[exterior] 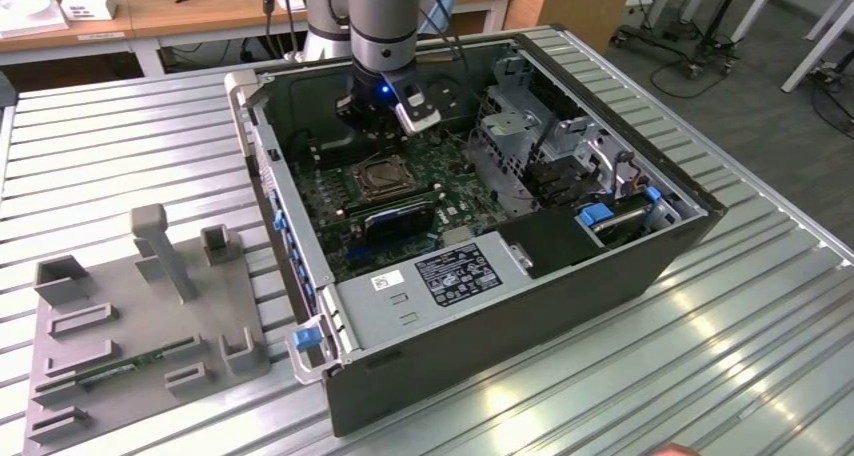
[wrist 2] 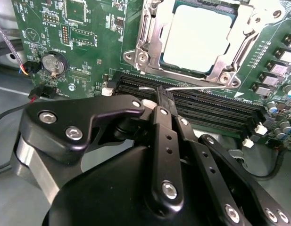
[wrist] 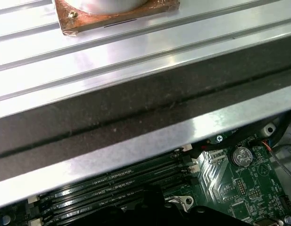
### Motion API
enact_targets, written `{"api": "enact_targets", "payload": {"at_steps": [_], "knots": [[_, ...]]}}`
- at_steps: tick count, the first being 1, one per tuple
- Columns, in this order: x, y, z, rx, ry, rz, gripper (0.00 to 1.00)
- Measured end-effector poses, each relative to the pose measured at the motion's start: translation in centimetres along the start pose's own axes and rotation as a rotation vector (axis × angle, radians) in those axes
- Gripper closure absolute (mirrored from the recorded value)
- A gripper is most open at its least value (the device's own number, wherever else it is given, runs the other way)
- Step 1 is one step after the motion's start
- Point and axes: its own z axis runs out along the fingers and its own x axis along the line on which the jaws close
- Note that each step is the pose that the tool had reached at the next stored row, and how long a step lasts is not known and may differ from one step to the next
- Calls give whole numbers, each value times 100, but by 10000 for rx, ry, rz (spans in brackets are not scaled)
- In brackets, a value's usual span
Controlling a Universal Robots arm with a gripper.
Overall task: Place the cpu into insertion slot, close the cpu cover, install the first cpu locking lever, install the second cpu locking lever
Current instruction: 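Install the first cpu locking lever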
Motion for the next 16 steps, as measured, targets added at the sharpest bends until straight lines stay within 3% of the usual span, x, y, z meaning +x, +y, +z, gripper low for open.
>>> {"api": "enact_targets", "payload": {"at_steps": [3, 6, 16], "knots": [[0, 0, 0, -63, 12, 5, 89], [-1, 0, 2, -80, 0, 1, 89], [-2, -18, 25, -117, -112, -25, 89]]}}
